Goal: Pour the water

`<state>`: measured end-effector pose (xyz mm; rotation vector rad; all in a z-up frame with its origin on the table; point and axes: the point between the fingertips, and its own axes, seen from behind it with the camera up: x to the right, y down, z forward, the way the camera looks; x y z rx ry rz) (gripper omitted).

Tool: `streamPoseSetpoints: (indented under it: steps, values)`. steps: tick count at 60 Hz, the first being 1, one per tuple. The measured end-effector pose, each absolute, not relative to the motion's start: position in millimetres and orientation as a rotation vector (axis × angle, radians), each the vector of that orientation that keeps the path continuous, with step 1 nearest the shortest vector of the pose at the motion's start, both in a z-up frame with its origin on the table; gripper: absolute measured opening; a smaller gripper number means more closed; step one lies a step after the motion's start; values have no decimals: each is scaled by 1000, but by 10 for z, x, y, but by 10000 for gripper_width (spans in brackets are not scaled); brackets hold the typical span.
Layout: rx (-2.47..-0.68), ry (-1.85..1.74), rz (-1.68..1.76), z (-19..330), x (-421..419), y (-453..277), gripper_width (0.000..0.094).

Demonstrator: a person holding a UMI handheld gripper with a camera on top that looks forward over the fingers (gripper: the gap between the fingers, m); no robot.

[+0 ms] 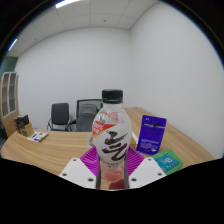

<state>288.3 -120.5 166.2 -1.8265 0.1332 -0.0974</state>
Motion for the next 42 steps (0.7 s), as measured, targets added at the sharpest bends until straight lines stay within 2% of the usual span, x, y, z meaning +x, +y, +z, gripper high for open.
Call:
streamPoseSetpoints:
  steps: [6,16,27,38,42]
  values:
    - [-1878,141,-132,1198,3020,-1241,312]
    - [-1931,186,-118,719,3224,-1307,314]
    - [-1894,180,-125,685,3191,-1346,324]
    - [-1942,173,-143,659,3232,-1351,555]
    - [-1967,194,-161,678,3287,-1413,789]
